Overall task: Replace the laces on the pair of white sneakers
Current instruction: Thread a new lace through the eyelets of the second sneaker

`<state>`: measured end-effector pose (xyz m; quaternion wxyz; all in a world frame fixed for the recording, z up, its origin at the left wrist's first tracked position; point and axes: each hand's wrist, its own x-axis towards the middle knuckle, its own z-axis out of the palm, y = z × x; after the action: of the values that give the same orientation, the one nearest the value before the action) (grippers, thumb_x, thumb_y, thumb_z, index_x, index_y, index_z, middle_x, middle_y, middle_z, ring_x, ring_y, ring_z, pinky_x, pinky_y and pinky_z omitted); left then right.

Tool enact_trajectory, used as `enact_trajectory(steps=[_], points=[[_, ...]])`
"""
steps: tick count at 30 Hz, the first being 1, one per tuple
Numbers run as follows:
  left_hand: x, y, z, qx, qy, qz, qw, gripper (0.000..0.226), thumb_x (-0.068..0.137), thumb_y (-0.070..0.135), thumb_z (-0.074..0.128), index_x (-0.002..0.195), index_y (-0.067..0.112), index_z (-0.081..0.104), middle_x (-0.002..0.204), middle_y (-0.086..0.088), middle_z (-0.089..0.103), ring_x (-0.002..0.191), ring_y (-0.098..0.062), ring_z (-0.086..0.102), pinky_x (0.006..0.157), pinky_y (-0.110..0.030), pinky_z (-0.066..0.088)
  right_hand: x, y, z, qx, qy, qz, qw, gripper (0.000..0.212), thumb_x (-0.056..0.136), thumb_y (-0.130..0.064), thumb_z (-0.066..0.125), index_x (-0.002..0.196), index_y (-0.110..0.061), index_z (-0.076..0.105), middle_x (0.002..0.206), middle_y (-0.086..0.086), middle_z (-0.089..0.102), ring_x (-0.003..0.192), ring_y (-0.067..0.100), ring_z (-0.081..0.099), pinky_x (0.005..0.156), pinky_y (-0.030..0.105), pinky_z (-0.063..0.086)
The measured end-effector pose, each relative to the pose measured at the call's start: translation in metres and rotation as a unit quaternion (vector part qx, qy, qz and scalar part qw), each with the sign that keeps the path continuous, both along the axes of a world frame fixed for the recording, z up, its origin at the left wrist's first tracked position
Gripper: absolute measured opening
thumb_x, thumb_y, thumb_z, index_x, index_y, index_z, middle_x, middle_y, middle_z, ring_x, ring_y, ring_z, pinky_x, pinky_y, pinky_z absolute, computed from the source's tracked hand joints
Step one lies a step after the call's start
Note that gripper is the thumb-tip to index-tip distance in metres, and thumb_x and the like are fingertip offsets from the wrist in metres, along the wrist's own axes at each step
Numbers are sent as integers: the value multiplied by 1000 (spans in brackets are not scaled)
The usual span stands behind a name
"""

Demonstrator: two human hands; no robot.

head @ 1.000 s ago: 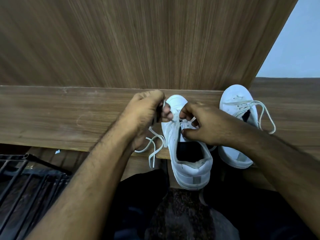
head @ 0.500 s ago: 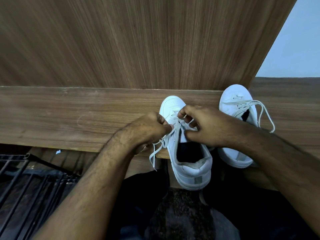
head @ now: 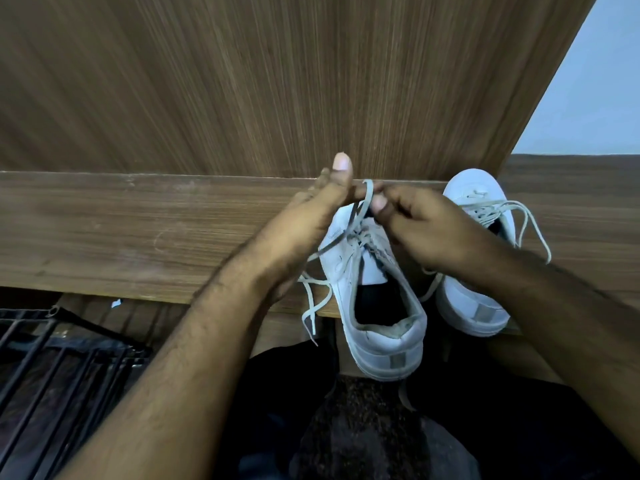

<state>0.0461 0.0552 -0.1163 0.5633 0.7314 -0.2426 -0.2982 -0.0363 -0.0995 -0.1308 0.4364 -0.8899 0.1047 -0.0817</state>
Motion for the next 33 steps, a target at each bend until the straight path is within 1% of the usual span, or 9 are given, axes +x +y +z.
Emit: enact_trajectory(steps=[2, 6, 9, 11, 14, 17, 20, 25, 33], points=[[-3, -3, -1, 22, -34, -15, 999, 108, 66, 103, 23, 150, 38, 43, 165, 14, 25, 154, -4, 8, 123, -52, 7, 1, 4, 5, 183, -23, -43, 982, 58, 95, -67, 42, 106, -18, 71, 102, 6, 75, 104, 27, 69, 78, 44, 57], [-9, -10, -3, 35, -148, -19, 988, 73, 82, 85, 3, 148, 61, 23, 168, 16, -7, 152, -5, -17, 120, -60, -10, 0, 13, 9, 325, -11, 22, 945, 55, 96, -62, 41, 104, -19, 74, 109, -5, 75, 110, 12, 67, 94, 34, 50], [-12, -12, 6, -126, -114, 41, 985, 60, 100, 64, 15, 157, 49, 2, 165, 18, 11, 147, 4, 23, 121, -39, 30, 1, 12, 8, 330, -21, 14, 944, 50, 92, -63, 50, 68, -22, 65, 93, -2, 67, 94, 16, 63, 90, 36, 47], [-3, -9, 13, -304, 26, 96, 947, 69, 102, 56, 35, 161, 32, 9, 153, 3, 43, 122, -4, 60, 92, -18, 52, 3, 8, 11, 377, -41, -17, 925, 52, 89, -64, 53, 56, -24, 55, 85, 1, 61, 88, 16, 55, 83, 33, 45], [8, 4, 14, -354, 138, 160, 911, 48, 102, 49, 49, 140, 19, 50, 73, -3, 61, 57, -13, 62, 57, -26, 55, 2, -3, 15, 420, -72, -53, 903, 51, 95, -57, 53, 58, -24, 44, 74, 1, 56, 82, 15, 56, 81, 33, 46], [0, 9, 13, -172, 12, 110, 979, 39, 103, 36, 53, 114, 1, 65, 47, 11, 34, 35, -2, 29, 37, -15, 26, 0, -3, 15, 360, -51, -61, 930, 46, 98, -53, 51, 64, -22, 46, 64, -1, 55, 71, 17, 57, 74, 31, 45], [-15, 4, 9, -53, -53, 16, 997, 40, 100, 24, 59, 97, -16, 63, 38, 15, 44, 31, 3, 38, 37, -7, 28, 0, 4, 12, 277, -24, -46, 959, 42, 101, -47, 50, 69, -20, 53, 58, -2, 48, 57, 11, 47, 58, 23, 41], [-4, 0, -2, -10, -74, 55, 996, 34, 96, 28, 66, 75, 1, 61, 58, 7, 56, 52, -5, 50, 46, -17, 34, -3, 5, 7, 102, 6, -6, 995, 28, 102, -32, 55, 80, -20, 68, 59, -1, 48, 47, 5, 39, 43, 18, 31], [1, 1, -9, 51, -92, 60, 993, 17, 96, 15, 67, 85, 2, 72, 68, -8, 72, 43, -7, 44, 41, -16, 35, -10, -4, 10, -89, 76, -5, 993, 20, 88, -43, 70, 96, -25, 67, 80, -1, 69, 68, 12, 61, 69, 35, 53]])
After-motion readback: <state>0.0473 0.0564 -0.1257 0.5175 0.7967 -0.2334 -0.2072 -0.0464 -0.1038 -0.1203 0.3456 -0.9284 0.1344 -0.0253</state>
